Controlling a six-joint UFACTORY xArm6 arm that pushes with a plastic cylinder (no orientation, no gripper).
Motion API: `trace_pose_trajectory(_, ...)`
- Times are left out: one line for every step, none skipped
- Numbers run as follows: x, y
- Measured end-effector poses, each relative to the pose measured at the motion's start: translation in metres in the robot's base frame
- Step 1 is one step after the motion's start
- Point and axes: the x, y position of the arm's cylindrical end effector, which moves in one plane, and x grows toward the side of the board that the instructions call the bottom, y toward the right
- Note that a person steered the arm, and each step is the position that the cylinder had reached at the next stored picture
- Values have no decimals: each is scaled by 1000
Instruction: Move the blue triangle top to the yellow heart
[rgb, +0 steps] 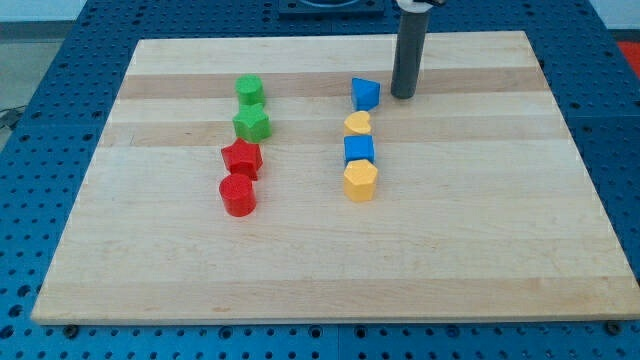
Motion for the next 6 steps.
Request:
trace_pose_trajectory(6, 0)
trace_pose_trajectory(7, 0)
trace_pose_trajectory(7, -4)
trace_pose_trajectory(7, -9)
trace_pose_trajectory(7, -14)
trace_pose_trajectory(7, -19)
